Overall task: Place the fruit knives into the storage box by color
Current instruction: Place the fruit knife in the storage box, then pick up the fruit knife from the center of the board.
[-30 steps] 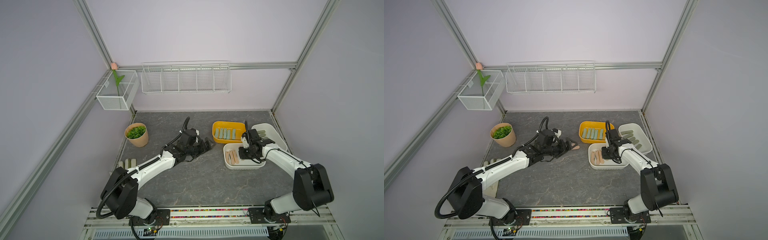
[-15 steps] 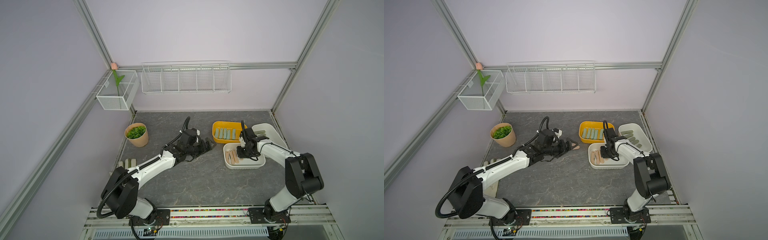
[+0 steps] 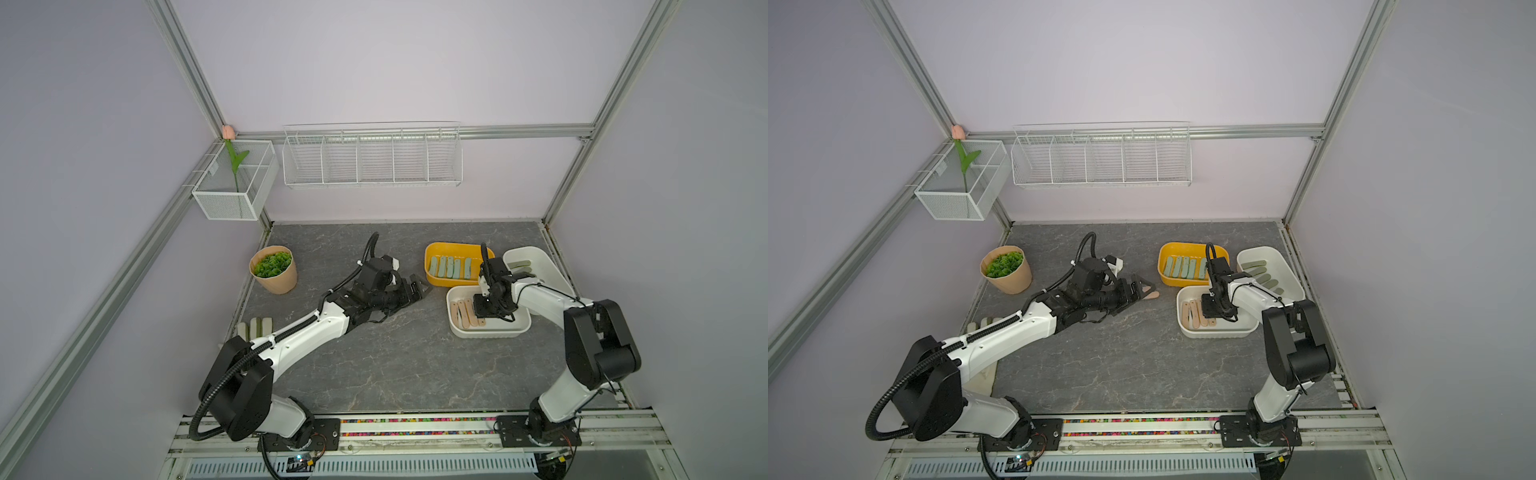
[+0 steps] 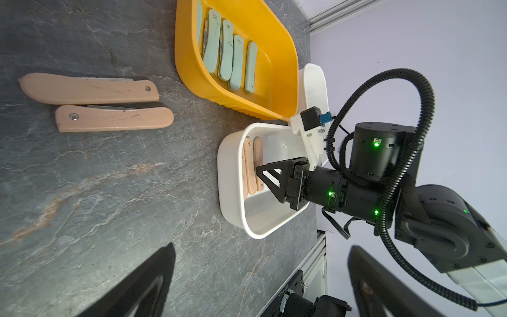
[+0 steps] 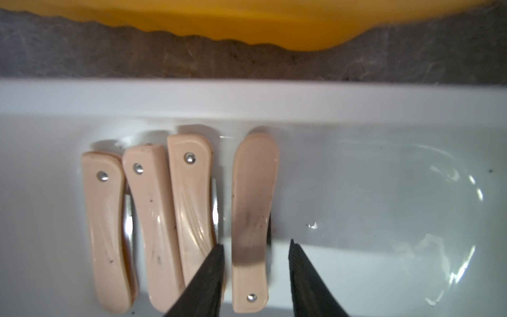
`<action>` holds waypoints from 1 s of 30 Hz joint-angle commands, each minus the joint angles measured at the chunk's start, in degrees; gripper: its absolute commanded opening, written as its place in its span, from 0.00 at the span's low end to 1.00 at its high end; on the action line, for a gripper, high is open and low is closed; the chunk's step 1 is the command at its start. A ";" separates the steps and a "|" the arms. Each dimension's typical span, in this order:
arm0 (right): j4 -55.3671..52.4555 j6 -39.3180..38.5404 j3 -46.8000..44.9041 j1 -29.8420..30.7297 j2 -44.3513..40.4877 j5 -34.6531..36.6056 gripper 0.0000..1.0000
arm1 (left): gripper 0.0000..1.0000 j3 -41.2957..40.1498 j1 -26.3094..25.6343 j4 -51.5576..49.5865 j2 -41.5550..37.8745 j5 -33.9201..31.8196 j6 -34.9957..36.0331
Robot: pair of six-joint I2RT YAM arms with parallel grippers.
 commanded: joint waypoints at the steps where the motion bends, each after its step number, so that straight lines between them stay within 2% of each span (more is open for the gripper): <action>1: -2.09 0.46 1.11 -0.36 -3.80 -0.02 0.46 | 0.99 1.11 -0.12 -0.69 -2.08 -1.11 0.83; 8: -6.94 2.32 4.03 -0.08 -14.51 -3.88 0.53 | 0.99 -1.95 1.55 -0.70 -4.89 -1.83 1.11; 15: -7.94 6.82 7.98 5.21 -17.62 -5.35 0.58 | 0.99 -8.16 6.67 0.00 -10.07 -0.91 0.58; 24: -6.19 12.88 15.34 19.15 -6.51 -3.42 0.68 | 0.99 -15.28 17.70 -1.70 -17.98 3.08 1.19; 30: -5.29 16.67 21.65 24.41 5.98 -2.25 0.75 | 0.99 -16.55 21.08 -4.59 -22.43 4.06 2.12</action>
